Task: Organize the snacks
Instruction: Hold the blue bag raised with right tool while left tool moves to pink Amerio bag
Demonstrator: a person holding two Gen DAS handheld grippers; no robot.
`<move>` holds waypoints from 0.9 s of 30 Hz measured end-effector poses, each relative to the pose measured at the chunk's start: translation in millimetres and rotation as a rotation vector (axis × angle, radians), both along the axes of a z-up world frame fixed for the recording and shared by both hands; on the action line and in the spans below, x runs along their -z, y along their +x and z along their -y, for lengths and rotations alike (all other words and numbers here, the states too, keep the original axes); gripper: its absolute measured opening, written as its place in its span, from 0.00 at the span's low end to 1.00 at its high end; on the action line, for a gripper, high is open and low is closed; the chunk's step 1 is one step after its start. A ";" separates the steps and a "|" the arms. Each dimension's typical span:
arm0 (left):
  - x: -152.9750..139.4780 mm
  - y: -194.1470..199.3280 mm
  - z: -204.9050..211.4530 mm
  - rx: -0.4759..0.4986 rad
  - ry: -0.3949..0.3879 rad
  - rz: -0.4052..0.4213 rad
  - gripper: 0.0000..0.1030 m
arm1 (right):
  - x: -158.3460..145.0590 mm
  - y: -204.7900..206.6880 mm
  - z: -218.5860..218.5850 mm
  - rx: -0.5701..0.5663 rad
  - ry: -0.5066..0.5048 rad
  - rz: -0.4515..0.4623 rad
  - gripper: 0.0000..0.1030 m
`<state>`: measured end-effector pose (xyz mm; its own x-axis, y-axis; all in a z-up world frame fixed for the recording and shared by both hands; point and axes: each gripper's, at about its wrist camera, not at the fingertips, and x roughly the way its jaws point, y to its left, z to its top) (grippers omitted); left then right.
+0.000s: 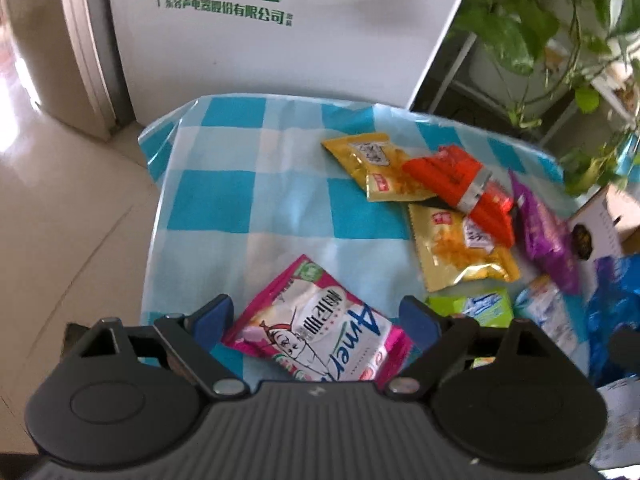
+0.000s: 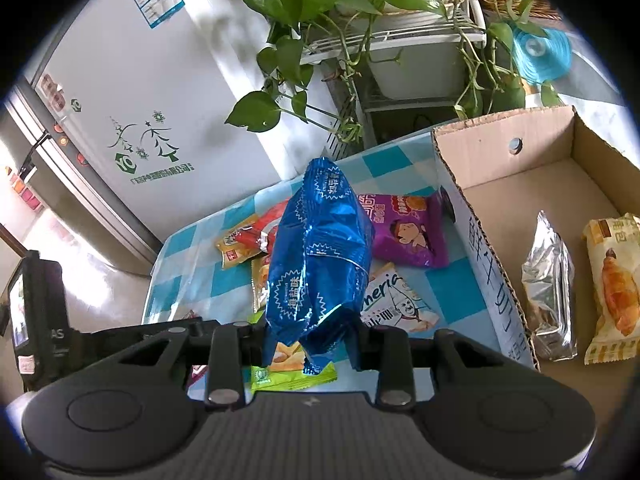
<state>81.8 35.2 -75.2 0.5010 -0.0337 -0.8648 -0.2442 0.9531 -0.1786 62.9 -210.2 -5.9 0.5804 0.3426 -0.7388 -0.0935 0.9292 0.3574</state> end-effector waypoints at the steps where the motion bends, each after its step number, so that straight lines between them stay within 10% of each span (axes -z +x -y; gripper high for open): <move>1: -1.2 -1.5 -0.6 -0.008 -0.010 -0.001 0.87 | -0.3 0.0 -0.2 0.000 0.000 0.001 0.38; 16: -19.3 -26.7 -18.6 -0.233 -0.129 -0.004 0.87 | -13.2 -1.3 2.4 0.001 0.017 0.046 0.38; 27: -10.1 -11.1 -2.0 -0.180 -0.165 -0.043 0.88 | -17.3 -3.4 4.1 0.008 0.035 0.067 0.38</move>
<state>70.7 37.2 -65.1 0.4750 -0.0902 -0.8754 -0.4177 0.8524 -0.3145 59.5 -214.2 11.4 0.6313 0.3623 -0.6858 -0.1106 0.9172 0.3827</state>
